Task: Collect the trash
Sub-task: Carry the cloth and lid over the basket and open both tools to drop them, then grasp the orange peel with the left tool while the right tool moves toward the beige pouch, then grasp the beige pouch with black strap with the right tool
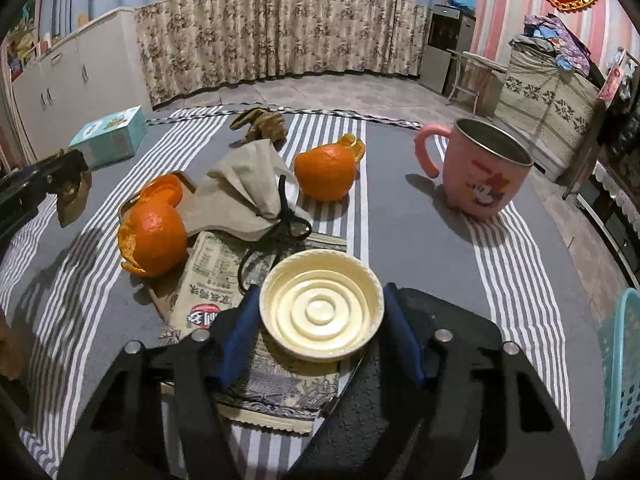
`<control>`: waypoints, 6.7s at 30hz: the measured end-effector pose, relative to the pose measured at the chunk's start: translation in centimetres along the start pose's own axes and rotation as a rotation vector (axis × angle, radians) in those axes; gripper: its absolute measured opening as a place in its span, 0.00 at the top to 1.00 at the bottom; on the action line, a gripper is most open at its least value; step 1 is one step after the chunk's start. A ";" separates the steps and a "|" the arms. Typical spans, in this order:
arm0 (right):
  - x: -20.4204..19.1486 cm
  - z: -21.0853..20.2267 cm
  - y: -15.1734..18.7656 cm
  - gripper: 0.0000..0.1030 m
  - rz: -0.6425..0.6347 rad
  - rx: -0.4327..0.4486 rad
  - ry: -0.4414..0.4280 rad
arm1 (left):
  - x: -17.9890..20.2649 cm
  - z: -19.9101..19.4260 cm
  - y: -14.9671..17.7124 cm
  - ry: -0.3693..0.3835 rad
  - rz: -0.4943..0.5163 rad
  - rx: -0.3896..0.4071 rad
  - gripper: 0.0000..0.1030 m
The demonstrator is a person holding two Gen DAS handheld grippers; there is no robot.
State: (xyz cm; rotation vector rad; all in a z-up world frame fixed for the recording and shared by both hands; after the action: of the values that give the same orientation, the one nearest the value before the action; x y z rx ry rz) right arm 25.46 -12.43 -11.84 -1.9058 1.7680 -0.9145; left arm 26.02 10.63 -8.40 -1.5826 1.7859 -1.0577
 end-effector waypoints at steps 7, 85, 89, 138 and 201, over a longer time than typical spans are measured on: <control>2.7 -3.0 -0.7 0.41 0.043 0.079 -0.005 | 0.5 -0.5 -0.5 -0.005 -0.016 -0.004 0.70; 40.2 -6.1 11.0 0.18 0.493 0.110 0.344 | 39.2 -1.0 -1.9 0.296 0.246 0.044 0.05; 39.7 -6.3 10.9 0.13 0.482 0.112 0.367 | 35.2 -1.9 -2.6 0.232 0.235 0.066 0.05; 18.9 -5.2 2.9 0.13 0.297 0.101 0.196 | 5.3 1.3 -2.0 0.014 0.028 -0.069 0.66; 10.2 -7.2 -3.5 0.87 0.115 0.150 0.039 | 1.6 1.2 -3.4 0.021 -0.011 0.022 0.66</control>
State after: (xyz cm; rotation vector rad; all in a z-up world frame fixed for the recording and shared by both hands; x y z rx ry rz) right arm 23.04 -20.89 -2.29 -1.6867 1.7581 -1.0182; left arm 28.64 8.82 -6.09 -1.5755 1.7747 -1.0999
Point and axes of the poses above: each gripper's, at about its wrist camera, not at the fingertips, and z roughly the way its jaws point, x to its right, y to its underside, the point moved 3 cm from there along z, roughly the way its jaws point, and after that the axes turned 12 degrees about y, right-handed, at the moved point
